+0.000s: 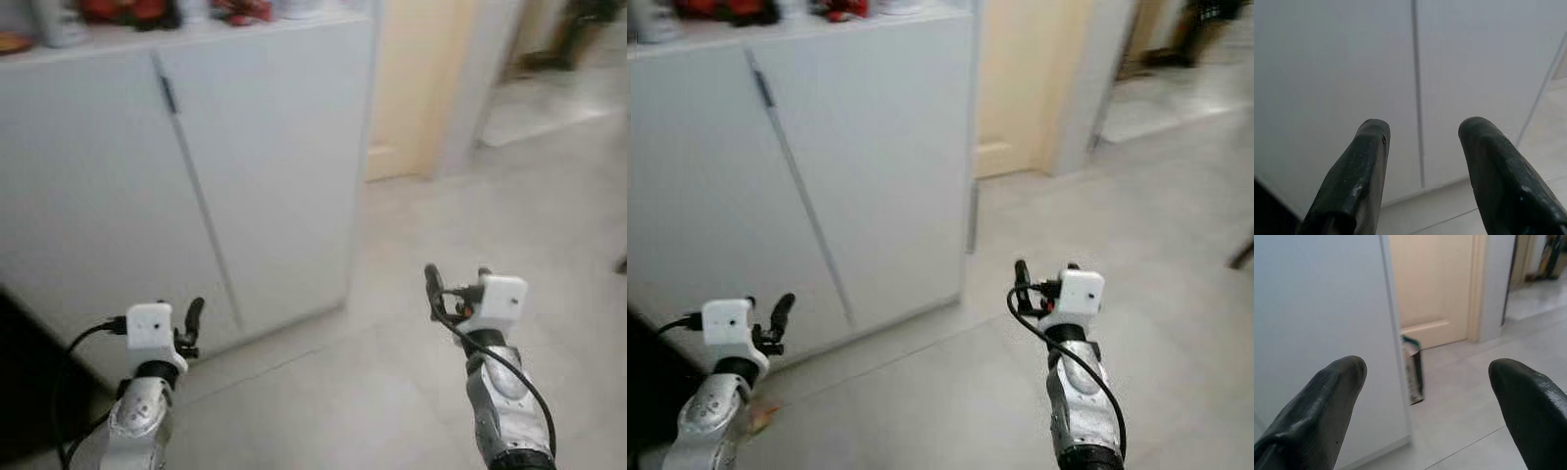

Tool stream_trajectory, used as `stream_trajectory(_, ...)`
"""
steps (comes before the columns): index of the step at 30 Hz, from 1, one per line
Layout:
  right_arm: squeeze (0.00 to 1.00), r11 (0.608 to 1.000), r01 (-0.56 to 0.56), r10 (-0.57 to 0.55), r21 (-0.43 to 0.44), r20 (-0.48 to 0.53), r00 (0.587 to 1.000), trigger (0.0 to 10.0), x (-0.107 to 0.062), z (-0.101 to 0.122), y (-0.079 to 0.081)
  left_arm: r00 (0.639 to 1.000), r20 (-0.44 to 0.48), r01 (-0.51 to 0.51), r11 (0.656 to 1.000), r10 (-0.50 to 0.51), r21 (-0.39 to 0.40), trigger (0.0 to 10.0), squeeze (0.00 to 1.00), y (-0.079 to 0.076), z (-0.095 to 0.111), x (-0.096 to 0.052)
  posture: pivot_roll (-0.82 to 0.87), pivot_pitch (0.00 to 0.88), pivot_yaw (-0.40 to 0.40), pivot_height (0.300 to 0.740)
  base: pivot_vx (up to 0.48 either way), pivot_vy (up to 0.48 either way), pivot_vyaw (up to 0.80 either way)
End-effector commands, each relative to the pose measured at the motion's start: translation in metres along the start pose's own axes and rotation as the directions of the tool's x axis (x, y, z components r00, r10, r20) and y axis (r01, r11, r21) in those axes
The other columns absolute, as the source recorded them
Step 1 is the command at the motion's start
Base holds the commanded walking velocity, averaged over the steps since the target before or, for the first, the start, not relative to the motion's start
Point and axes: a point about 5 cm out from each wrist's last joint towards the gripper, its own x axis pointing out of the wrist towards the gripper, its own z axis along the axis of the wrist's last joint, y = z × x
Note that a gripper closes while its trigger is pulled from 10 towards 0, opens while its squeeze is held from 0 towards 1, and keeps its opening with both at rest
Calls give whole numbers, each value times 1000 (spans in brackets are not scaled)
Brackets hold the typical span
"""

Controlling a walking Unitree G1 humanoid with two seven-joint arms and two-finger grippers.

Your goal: Restocking fridge

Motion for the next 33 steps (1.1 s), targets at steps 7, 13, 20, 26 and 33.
stream_trajectory(7, 0, 1000, -24, 24, 17, 20, 1000, 10000, 2, 1, 13, 1000, 10, 0, 1000, 0, 21, 10000, 0, 7, 7, 8, -114, 0, 36, 740, 0, 0, 571)
stream_trajectory(13, 0, 1000, -13, 13, -8, 23, 1000, 10000, 3, 3, 3, 1000, -1, -1, 1000, 1, 2, 10000, 0, 1, 2, 5, -135, 0, 22, 740, 0, 0, 570)
stream_trajectory(20, 0, 1000, -9, 10, -25, 41, 999, 10000, 6, 9, -4, 1000, -13, 2, 1000, -2, -17, 10000, 0, -6, -3, 3, -149, 0, 0, 740, 0, 0, 718)
stream_trajectory(26, 0, 999, -20, 22, -35, 41, 999, 10000, 7, 11, -3, 1000, -14, -11, 1000, 10, -24, 10000, 0, -6, -4, 2, -149, 0, -9, 740, 0, 0, 800)
stream_trajectory(33, 0, 1000, -22, 23, 21, -62, 998, 10000, 6, -9, -5, 998, -67, -17, 1000, 15, -23, 10000, 0, -2, -16, 3, -142, 0, -14, 740, 0, 0, 457)
